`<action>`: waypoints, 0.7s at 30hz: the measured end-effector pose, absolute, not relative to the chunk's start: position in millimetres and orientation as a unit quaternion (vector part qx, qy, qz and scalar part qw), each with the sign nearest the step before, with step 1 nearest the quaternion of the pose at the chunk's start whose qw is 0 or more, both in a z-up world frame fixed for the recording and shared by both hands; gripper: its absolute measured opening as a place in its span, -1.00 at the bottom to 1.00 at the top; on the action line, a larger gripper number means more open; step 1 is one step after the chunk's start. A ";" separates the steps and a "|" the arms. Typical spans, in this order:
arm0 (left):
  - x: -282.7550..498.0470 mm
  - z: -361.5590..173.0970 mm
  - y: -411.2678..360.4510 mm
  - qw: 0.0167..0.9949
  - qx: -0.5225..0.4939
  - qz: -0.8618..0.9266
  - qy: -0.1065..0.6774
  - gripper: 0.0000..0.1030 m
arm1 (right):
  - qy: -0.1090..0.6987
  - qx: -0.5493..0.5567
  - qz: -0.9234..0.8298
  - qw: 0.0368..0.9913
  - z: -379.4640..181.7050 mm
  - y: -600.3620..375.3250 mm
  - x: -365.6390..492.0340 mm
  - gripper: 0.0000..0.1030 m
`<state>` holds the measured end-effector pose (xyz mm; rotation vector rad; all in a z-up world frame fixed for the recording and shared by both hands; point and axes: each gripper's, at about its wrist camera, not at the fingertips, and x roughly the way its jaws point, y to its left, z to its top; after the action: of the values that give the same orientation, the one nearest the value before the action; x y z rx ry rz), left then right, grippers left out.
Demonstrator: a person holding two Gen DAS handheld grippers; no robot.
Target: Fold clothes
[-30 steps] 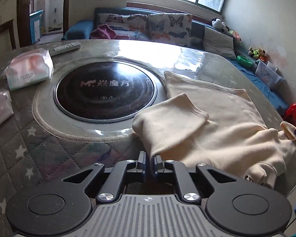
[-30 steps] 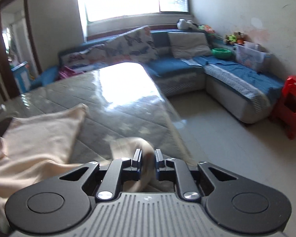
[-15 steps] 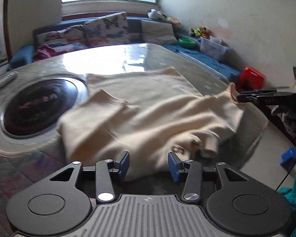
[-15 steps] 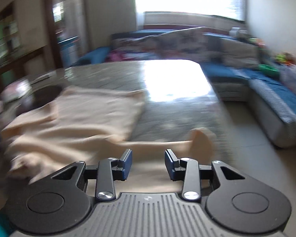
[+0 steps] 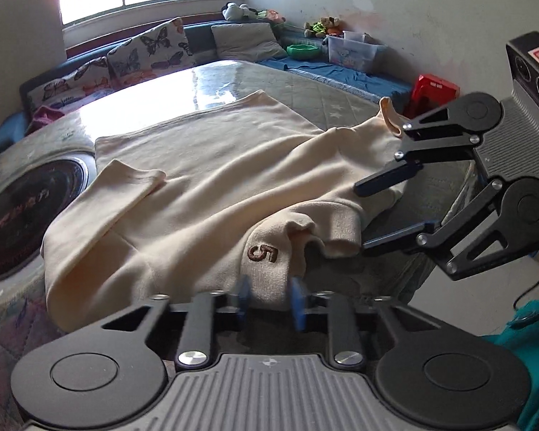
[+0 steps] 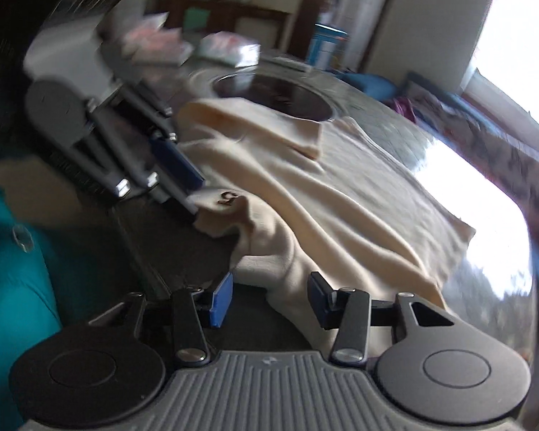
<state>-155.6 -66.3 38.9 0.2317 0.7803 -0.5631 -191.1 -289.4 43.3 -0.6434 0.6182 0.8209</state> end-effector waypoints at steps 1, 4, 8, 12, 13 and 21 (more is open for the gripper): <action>-154.7 40.4 -65.5 0.879 0.108 -0.276 0.373 -0.87 | 0.282 -0.314 0.386 0.821 41.2 -286.0 -192.2 -0.13; -153.3 50.6 -61.3 0.882 0.106 -0.286 0.360 -0.94 | 0.279 -0.310 0.400 0.816 39.9 -282.3 -191.6 -0.39; -154.4 67.2 -48.8 0.879 0.086 -0.315 0.348 -0.95 | 0.304 -0.258 0.421 0.814 49.7 -290.9 -185.5 -0.76; -156.0 60.6 -46.1 0.864 0.098 -0.332 0.367 -0.94 | 0.338 -0.227 0.448 0.796 60.2 -306.9 -184.7 -0.80; -156.3 58.7 -45.6 0.859 0.101 -0.336 0.372 -0.93 | 0.347 -0.226 0.453 0.789 61.1 -309.3 -185.0 -0.80; -129.1 71.7 -36.7 0.893 0.102 -0.283 0.334 -0.73 | 0.350 -0.191 0.444 0.803 80.0 -327.2 -170.0 -0.63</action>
<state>-129.1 -36.7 71.7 0.2109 0.6924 -0.5865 -170.0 -327.2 80.0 -0.4092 0.7489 0.9503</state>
